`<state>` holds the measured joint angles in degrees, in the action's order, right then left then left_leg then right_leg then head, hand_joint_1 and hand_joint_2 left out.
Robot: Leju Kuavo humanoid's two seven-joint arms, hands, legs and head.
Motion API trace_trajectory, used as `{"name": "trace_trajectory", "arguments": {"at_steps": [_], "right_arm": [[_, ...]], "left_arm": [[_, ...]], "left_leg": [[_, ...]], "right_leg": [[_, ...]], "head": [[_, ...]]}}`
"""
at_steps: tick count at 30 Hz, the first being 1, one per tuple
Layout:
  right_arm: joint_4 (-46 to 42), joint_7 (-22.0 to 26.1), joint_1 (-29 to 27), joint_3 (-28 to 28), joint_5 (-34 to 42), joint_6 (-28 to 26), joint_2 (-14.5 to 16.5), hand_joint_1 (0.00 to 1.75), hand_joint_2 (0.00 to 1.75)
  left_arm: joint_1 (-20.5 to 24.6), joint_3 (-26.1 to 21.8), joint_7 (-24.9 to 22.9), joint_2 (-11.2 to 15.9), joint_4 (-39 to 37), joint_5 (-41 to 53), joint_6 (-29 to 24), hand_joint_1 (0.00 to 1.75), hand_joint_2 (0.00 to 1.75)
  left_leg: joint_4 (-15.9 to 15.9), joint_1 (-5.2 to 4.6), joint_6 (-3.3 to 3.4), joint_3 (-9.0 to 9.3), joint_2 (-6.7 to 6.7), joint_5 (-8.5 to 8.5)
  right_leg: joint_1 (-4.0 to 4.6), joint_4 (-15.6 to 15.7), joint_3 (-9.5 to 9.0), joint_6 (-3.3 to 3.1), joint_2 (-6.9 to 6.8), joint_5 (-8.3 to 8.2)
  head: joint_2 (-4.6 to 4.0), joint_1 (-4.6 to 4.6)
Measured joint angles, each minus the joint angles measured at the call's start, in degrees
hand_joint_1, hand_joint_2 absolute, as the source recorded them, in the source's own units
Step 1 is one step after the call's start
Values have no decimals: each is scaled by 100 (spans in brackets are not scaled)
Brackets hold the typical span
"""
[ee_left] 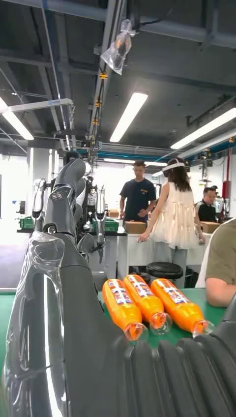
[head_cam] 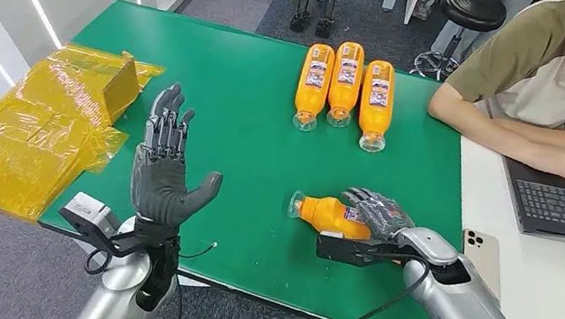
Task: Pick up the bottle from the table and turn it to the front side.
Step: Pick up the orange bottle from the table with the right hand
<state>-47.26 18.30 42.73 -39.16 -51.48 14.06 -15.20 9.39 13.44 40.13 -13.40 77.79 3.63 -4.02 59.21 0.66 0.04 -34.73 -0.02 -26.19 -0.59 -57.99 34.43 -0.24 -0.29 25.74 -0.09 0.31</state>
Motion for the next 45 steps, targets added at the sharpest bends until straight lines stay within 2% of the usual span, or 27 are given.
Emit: {"name": "trace_trajectory", "arguments": {"at_steps": [12,18,22,23,27,30,33,38,41,45], "right_arm": [[1004,-329,757,-821,5,793,23,0,175],[1355,-571,984,-1092,38,731,23,0,175],[1522,-607,1047,-1204,90,556,43,136,175],[1563,-600,1053,-1230,99,471,58,136,175],[1685,-578,1057,-1277,125,248,118,174,175],[1733,-565,1050,-1300,186,83,158,175,175],[1749,-568,952,-1311,300,-427,219,175,175],[1591,-674,393,-1089,666,-2153,437,175,175],[1281,-602,-62,-693,1036,-2984,692,175,175],[779,-135,-661,105,1792,-3720,1084,175,175]], "left_arm": [[-56,-163,2,-2,45,-5,-107,0,175],[-66,-206,2,-5,52,-7,-183,0,175],[-73,-209,2,-14,52,-7,-194,0,175],[-74,-209,2,-20,52,-7,-196,0,175],[-83,-210,2,-33,54,-7,-198,0,175],[-95,-210,2,-35,56,-7,-197,0,175],[-108,-210,2,-35,65,-4,-197,0,175],[-131,-210,2,-42,93,26,-205,0,175],[-128,-210,2,-62,87,67,-273,0,175],[-110,-201,1,-78,-3,104,-350,0,175]], "left_leg": [[0,0,0,3,1,1],[1,0,0,2,0,1],[1,0,0,2,0,0],[1,0,0,2,0,0],[1,0,0,3,1,1],[1,1,0,4,1,1],[1,1,0,4,1,1],[0,2,-2,3,2,-2],[-1,4,-3,5,5,-4],[-3,6,-5,3,3,-4]], "right_leg": [[0,0,1,0,1,0],[0,0,-1,1,0,-1],[0,0,-1,1,0,-1],[0,0,-1,1,0,-1],[0,0,-1,1,1,-1],[1,0,-1,1,1,-1],[1,0,-1,1,1,-1],[3,0,0,0,3,0],[5,0,4,-1,9,2],[6,0,9,-3,6,3]], "head": [[0,1],[0,1],[0,0],[0,0],[0,0],[0,0],[0,1],[0,1],[0,1],[0,0]]}}
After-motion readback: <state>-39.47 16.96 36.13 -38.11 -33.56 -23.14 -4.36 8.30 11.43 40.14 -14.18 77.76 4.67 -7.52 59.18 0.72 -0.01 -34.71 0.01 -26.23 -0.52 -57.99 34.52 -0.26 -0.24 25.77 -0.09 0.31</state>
